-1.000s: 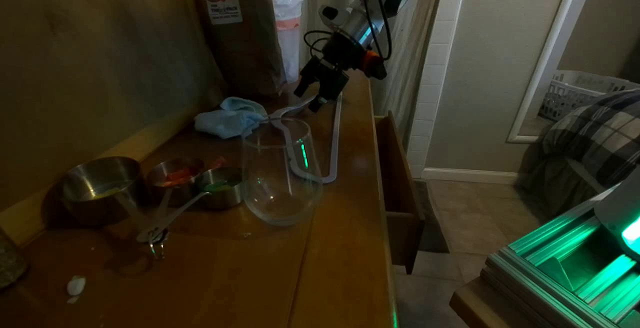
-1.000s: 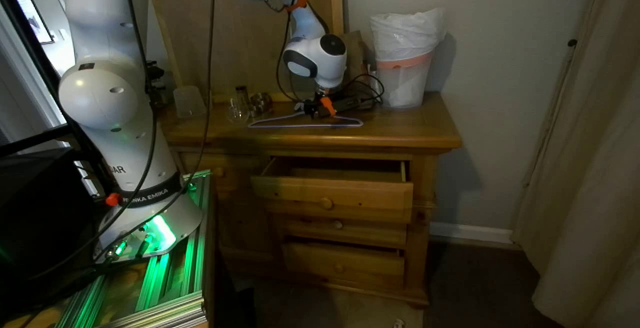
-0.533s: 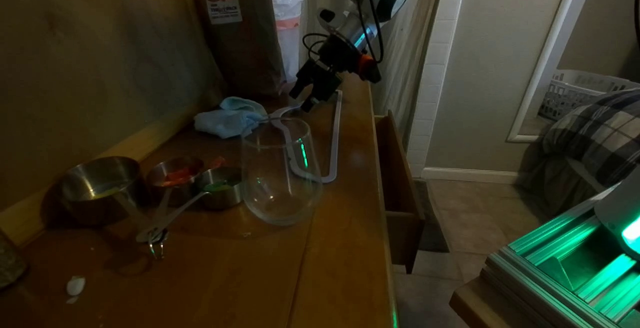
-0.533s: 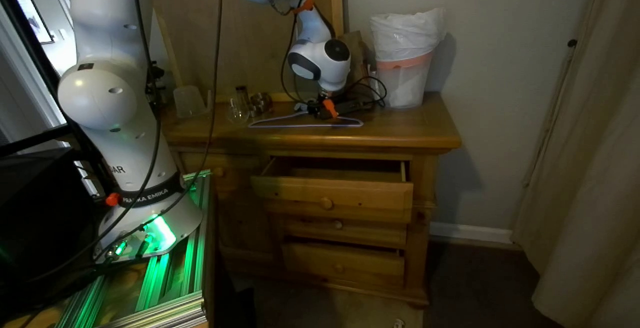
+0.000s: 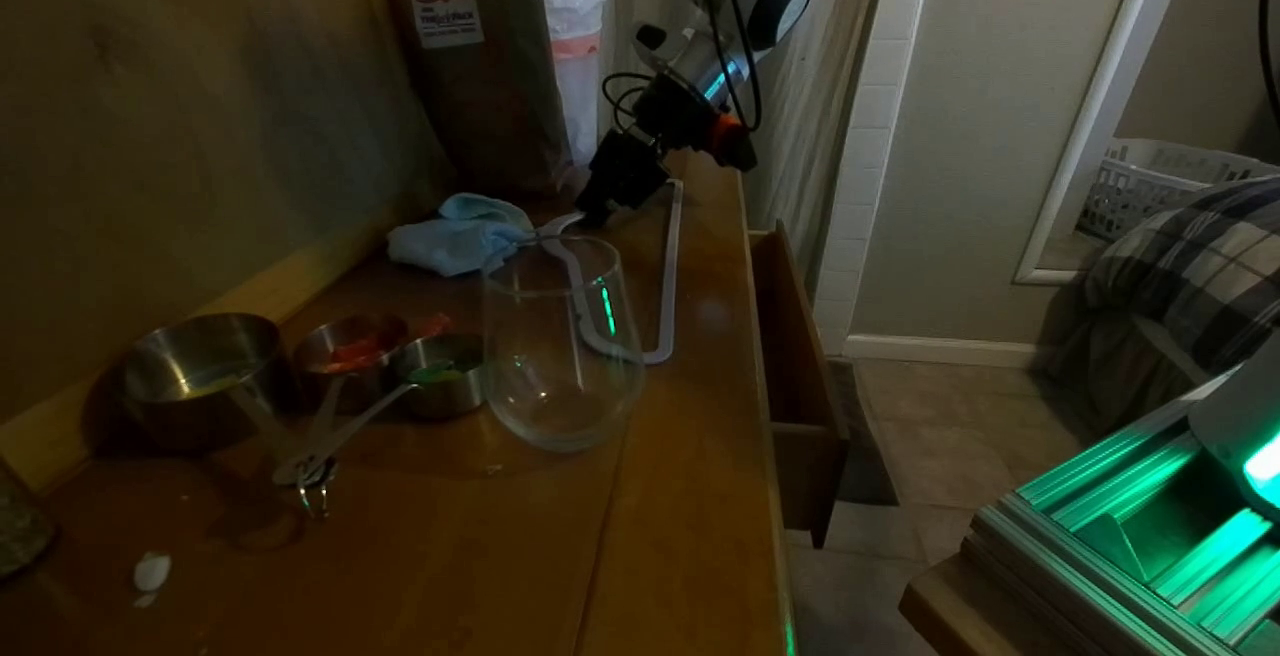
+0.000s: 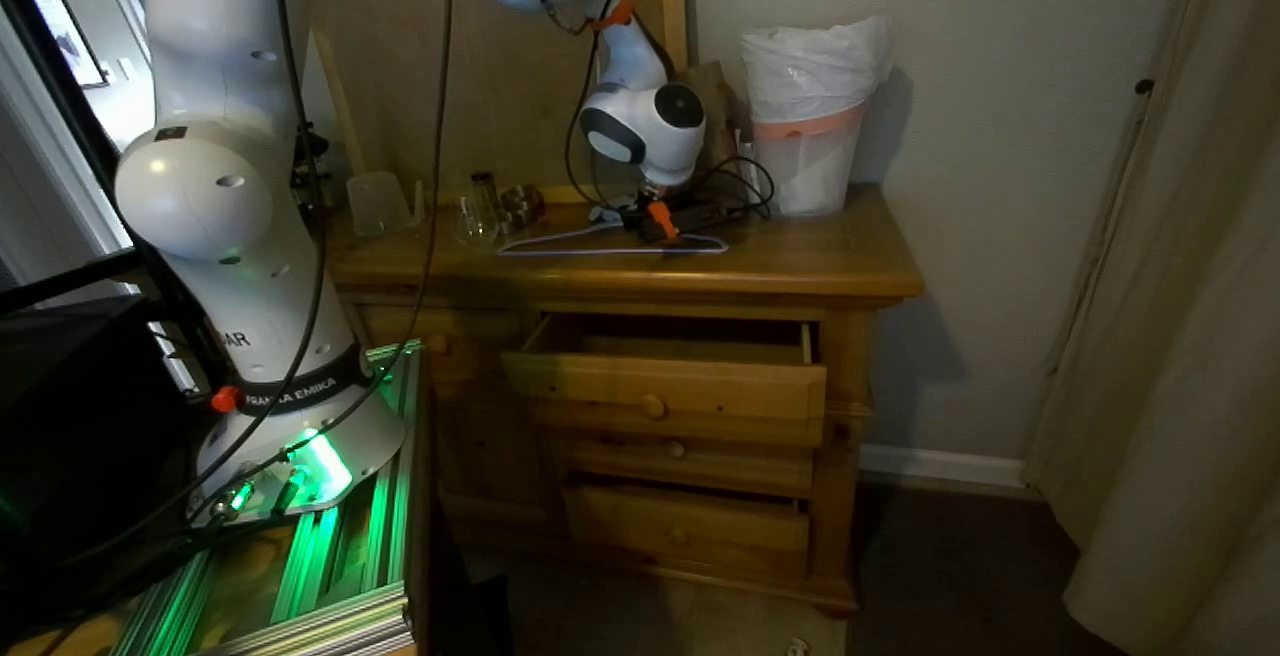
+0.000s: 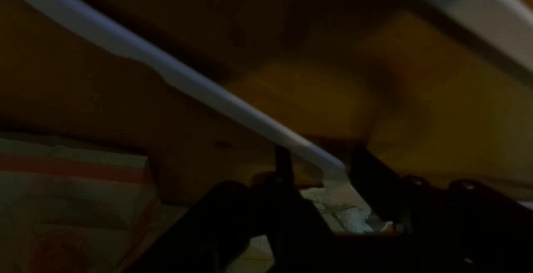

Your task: Open the topmost drawer on the right then place the hanger inside the drawer.

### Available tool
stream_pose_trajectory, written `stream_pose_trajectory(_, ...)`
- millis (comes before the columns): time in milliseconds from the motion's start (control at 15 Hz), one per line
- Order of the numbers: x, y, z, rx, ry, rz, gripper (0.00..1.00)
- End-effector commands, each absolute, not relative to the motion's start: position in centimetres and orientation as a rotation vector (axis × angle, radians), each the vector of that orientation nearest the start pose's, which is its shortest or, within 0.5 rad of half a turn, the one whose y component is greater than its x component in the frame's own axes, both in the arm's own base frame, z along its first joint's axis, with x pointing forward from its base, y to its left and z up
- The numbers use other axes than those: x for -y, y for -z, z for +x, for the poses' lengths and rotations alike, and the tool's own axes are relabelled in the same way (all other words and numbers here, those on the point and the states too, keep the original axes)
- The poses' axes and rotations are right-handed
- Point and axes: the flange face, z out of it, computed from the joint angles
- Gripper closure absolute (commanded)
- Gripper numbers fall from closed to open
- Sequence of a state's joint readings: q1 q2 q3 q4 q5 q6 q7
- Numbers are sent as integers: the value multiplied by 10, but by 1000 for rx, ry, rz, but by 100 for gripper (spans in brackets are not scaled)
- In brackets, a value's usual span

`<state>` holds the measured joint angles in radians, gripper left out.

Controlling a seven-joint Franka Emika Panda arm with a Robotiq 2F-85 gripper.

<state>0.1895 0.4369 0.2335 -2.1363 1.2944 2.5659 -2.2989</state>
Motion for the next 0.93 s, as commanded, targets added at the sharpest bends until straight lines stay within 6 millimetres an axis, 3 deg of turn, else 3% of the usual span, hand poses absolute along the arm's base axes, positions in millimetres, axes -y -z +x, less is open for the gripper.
stream_pose_trajectory(0, -218, -195, 526, 1776, 813, -1806, 89)
stream_pose_trajectory(200, -216, -200, 527, 1775, 825, -1792, 99)
stream_pose_trajectory(467, -213, -205, 525, 1777, 825, -1776, 93)
stream_pose_trajectory(533, -213, -206, 525, 1778, 827, -1774, 59)
stream_pose_trajectory(600, -214, -206, 525, 1775, 834, -1767, 57)
stream_pose_trajectory(867, -220, -202, 528, 1785, 841, -1739, 31)
